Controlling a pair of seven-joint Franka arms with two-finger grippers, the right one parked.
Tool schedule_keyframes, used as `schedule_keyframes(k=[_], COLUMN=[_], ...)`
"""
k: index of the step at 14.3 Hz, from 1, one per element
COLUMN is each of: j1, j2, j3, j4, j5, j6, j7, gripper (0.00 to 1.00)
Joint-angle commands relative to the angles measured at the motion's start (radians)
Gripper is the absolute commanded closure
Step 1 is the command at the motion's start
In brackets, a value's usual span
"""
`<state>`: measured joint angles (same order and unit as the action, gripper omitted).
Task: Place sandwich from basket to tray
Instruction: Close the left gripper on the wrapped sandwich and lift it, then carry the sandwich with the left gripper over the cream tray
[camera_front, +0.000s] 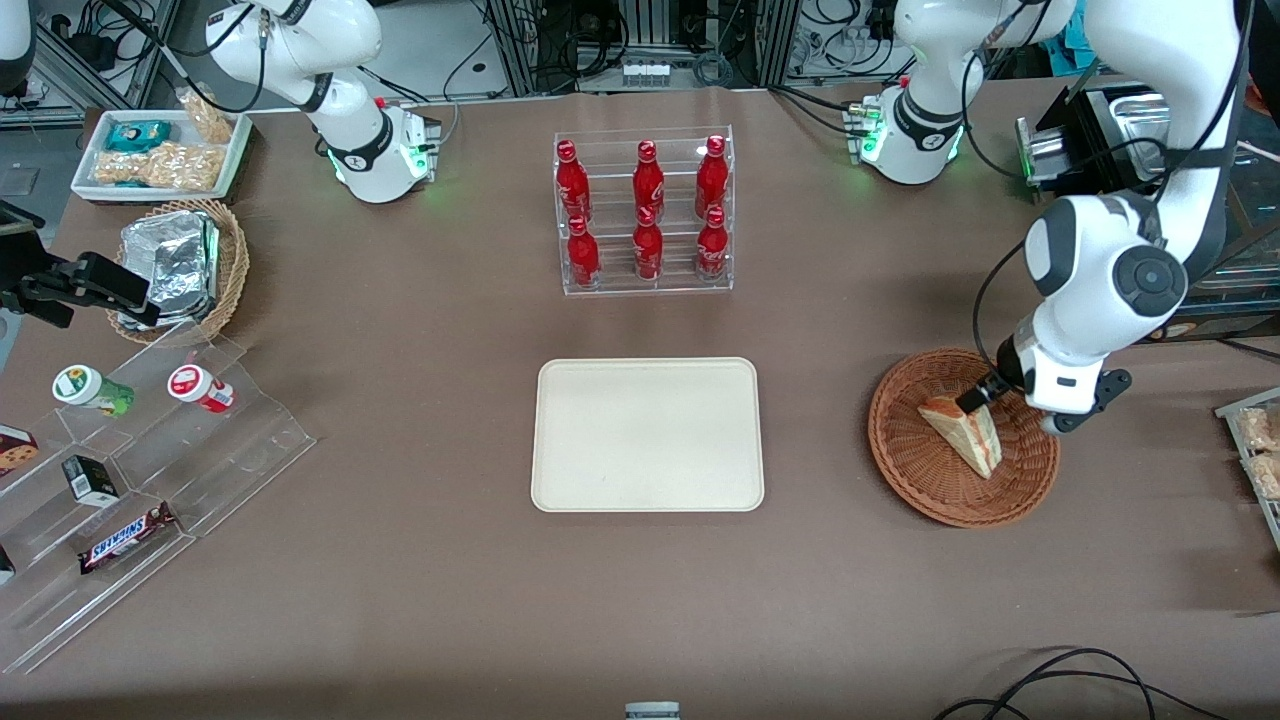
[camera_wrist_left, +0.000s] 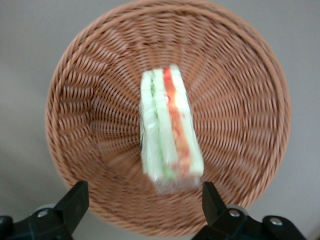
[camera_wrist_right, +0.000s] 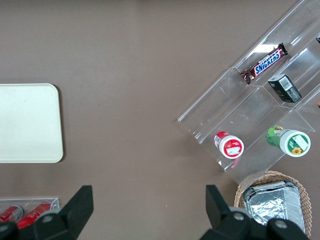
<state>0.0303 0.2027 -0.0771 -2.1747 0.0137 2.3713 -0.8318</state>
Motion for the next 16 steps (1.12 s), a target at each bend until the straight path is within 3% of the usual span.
schedule_keyframes(k=[1,3,4,6,7,13,16], j1=[-0.003,0.000,0.000,0.000,-0.001,-0.052,-0.185], j2=[0.105,0.130,0.141,0.141,0.132,0.135,0.171], j3=[0.003,0.003,0.003,0.003,0.003,-0.010,-0.010], j4=[0.070,0.070,0.072,0.070,0.072,0.379,0.409], j5=[0.002,-0.006,-0.012,-0.011,-0.006,0.003,0.003], j6=[0.054,0.069,0.069,0.060,0.042,-0.490,-0.448], j7=[-0.225,-0.247,-0.250,-0.256,-0.250,-0.172,-0.161], gripper=[0.00,0.00,0.06,0.70,0.90,0.92,0.94])
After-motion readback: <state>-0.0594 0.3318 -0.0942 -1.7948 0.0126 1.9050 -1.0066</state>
